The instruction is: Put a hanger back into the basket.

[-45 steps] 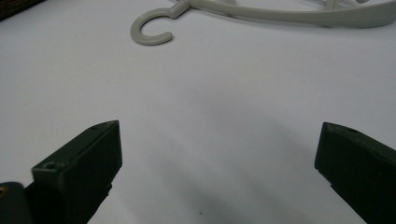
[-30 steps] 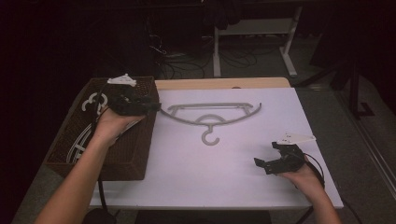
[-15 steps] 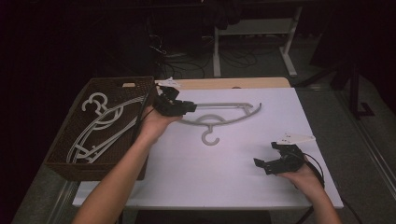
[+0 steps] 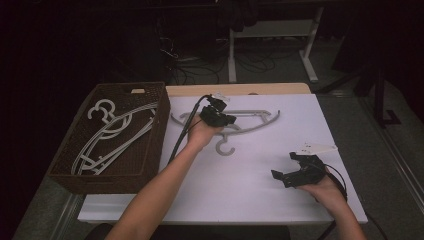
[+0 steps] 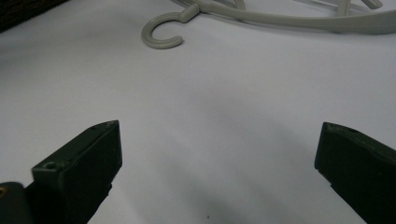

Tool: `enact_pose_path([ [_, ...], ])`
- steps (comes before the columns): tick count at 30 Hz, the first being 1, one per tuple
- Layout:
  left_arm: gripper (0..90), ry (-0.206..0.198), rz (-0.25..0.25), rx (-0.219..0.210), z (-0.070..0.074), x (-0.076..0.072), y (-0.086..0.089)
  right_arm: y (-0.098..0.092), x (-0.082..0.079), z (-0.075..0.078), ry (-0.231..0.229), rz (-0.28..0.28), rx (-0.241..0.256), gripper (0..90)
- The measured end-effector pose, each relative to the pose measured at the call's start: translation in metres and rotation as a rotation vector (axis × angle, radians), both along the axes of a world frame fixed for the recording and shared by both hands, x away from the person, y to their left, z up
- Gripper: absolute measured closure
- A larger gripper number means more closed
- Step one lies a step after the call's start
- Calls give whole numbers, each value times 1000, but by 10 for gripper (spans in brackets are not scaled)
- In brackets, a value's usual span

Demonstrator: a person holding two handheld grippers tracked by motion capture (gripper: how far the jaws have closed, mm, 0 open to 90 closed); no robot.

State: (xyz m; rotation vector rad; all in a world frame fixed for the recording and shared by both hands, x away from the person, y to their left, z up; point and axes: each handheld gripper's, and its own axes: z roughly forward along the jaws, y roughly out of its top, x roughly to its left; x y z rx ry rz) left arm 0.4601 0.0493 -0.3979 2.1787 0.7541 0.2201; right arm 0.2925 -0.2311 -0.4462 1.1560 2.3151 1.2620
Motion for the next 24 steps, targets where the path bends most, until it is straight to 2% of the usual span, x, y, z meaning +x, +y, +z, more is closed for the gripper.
enact_pose_path([
  [6, 900, -11, -35, 69, -23, 15, -33, 0, 0, 0, 2, 5, 5, 8],
  [10, 900, -3, -27, 94, -36, 23, -46, -1, 1, 0, 3, 4, 11, 8],
  [17, 900, 21, -2, 122, -51, 32, -53, -1, 0, -1, 3, 4, 16, 8],
  [22, 900, 31, 5, 131, -54, 33, -52, -2, 1, -1, 4, 4, 17, 8],
  [24, 900, 48, -7, 133, -53, 32, -52, -1, 1, -1, 4, 4, 17, 8],
])
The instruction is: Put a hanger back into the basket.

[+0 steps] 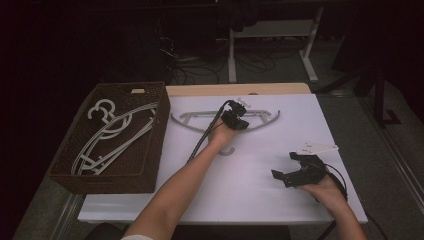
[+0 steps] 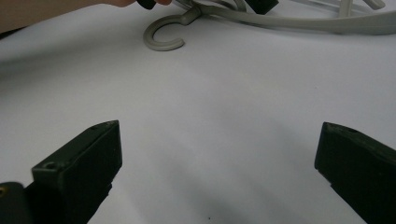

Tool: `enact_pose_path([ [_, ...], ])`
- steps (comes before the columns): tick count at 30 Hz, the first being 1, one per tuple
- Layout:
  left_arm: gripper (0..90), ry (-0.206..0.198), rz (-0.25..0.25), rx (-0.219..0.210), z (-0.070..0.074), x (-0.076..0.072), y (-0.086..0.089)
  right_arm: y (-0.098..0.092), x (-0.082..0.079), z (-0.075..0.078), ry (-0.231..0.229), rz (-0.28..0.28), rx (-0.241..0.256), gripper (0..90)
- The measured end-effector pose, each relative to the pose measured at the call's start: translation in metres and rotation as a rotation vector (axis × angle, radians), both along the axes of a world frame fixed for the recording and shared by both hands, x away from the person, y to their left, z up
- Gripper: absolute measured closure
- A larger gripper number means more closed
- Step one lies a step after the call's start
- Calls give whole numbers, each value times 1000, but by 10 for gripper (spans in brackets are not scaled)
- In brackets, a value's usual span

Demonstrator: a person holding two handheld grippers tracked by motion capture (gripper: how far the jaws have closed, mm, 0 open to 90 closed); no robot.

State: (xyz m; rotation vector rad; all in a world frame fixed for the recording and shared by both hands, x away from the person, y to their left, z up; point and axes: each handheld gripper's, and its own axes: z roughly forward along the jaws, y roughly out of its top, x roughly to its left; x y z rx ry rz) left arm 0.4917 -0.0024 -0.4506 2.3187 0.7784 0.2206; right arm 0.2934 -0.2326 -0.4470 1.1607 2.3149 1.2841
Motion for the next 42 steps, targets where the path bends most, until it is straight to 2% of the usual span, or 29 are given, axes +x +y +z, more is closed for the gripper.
enact_pose_path([
  [5, 900, 35, -42, 6, 1, -10, 0, 0, 0, 0, -1, 1, -3, 8],
  [10, 900, 69, -83, -14, 1, -29, 3, 1, 0, 0, -1, 0, -4, 8],
  [17, 900, 100, -154, -28, 0, -62, 10, 1, 0, 1, -5, -3, -4, 8],
  [24, 900, 124, -224, -27, 0, -104, 24, 0, -1, 2, -10, -8, -4, 8],
  [30, 900, 141, -244, -42, -3, -134, 40, 0, -2, 4, -18, -10, -8, 8],
  [31, 900, 140, -244, -32, -4, -137, 42, 0, -2, 4, -20, -10, -9, 8],
  [33, 900, 134, -231, -45, -4, -138, 48, 0, -2, 4, -21, -12, -8, 8],
  [34, 900, 134, -224, -59, -2, -137, 52, 1, -2, 4, -23, -12, -9, 8],
  [37, 900, 98, -181, -77, 10, -131, 68, 1, -3, 4, -23, -12, -9, 8],
  [38, 900, 98, -181, -77, 10, -131, 68, 1, -3, 4, -23, -12, -9, 8],
  [39, 900, 67, -122, -80, 19, -121, 84, 0, -2, 4, -22, -13, -10, 8],
  [42, 900, 37, -13, -68, 25, -104, 108, 0, -2, 4, -21, -17, -6, 8],
])
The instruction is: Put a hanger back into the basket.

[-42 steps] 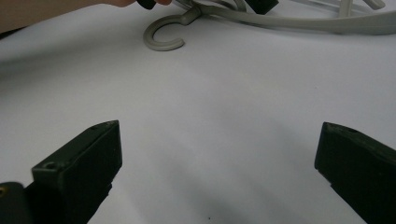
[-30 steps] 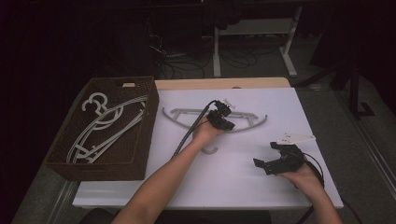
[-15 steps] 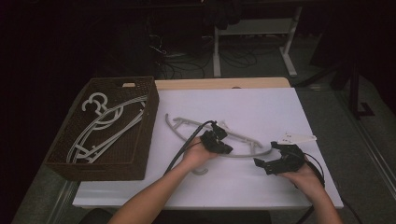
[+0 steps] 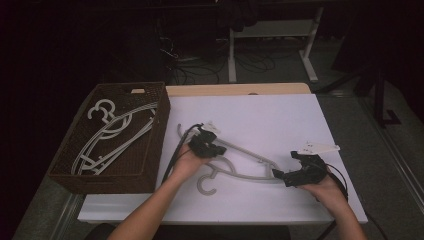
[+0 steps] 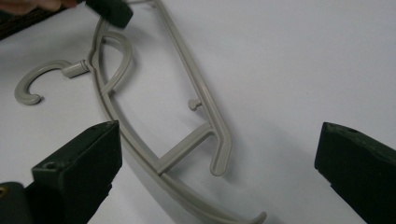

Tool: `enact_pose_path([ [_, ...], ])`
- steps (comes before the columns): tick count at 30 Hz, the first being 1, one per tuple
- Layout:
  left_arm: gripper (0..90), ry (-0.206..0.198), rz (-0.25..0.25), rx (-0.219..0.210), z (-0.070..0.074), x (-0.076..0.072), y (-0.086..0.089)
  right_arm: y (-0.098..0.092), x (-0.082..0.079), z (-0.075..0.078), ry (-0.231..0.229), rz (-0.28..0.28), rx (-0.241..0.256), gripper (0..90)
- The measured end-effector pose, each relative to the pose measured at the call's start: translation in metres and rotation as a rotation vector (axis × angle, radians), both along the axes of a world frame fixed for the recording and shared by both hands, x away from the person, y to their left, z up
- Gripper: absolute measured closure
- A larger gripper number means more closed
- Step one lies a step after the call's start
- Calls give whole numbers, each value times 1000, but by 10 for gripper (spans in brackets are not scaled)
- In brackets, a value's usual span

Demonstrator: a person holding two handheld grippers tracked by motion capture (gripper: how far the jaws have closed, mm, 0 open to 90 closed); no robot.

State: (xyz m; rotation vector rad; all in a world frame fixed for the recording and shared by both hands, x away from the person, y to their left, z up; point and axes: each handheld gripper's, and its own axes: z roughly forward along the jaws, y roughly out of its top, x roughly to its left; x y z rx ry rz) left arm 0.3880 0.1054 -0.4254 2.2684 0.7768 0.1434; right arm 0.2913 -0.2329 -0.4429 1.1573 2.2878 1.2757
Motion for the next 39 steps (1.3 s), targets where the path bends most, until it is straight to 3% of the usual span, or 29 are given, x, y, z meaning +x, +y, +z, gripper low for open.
enact_pose_path([
  [3, 900, -21, 103, 43, -3, 17, 21, 0, 0, 0, -1, 1, 1, 8],
  [5, 900, -21, 156, 46, -7, 27, 31, 0, 0, 0, -1, 1, 1, 8],
  [11, 900, -3, 223, 88, -18, 43, 40, 0, 0, 0, 0, 1, 2, 8],
  [14, 900, 5, 229, 106, -24, 47, 40, -1, 0, 0, 0, 0, 4, 8],
  [16, 900, 10, 232, 90, -25, 48, 40, -1, 0, 0, 1, -2, 5, 8],
  [24, 900, -7, 242, 95, -25, 60, 30, -1, 0, 0, -1, 1, 3, 8],
  [34, 900, -26, 225, 131, -20, 100, -2, -3, 1, 0, 0, -3, 12, 8],
  [39, 900, -43, 215, 126, -14, 122, -23, -3, 1, 0, 0, -1, 15, 8],
])
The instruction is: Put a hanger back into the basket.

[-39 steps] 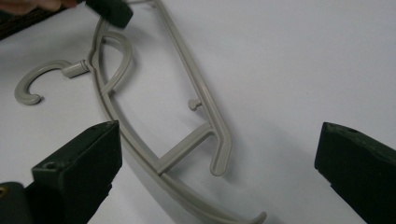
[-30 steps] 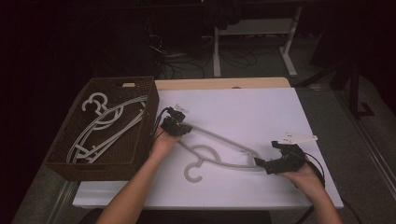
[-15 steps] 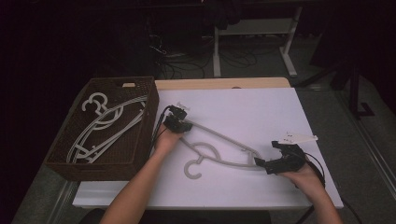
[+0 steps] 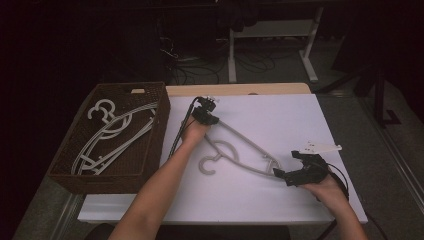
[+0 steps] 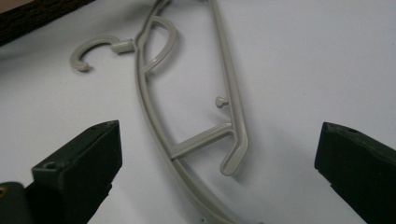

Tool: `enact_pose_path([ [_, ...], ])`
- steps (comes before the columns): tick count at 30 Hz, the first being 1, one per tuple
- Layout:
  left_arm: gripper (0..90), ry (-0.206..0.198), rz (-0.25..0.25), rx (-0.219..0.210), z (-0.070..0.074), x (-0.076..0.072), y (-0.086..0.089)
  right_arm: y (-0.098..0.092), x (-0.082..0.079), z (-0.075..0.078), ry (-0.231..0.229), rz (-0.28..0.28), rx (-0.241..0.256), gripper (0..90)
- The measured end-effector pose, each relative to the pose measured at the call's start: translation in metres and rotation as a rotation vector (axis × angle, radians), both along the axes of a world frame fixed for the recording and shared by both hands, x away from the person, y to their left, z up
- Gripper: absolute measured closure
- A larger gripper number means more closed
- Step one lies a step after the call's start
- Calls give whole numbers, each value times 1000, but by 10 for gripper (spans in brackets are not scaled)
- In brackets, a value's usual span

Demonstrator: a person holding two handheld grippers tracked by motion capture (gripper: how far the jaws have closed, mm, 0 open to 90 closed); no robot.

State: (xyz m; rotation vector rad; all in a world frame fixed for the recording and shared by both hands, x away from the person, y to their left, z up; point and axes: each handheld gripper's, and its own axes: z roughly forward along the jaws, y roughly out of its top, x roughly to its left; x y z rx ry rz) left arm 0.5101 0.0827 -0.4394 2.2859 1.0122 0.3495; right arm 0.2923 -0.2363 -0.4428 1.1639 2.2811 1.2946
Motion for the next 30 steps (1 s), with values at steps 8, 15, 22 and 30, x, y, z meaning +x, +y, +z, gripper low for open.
enact_pose_path([
  [8, 900, 6, -22, -33, 5, 8, -13, -3, 1, -1, 3, -4, 2, 12],
  [15, 665, 17, -83, -144, 23, -28, 9, -10, 4, 6, 21, -59, -15, 113],
  [22, 451, 24, -151, -212, 30, -80, 36, -14, 7, 11, 43, -90, -52, 362],
  [30, 250, 38, -176, -236, 15, -136, 66, -18, 10, 6, 84, -91, -121, 734],
])
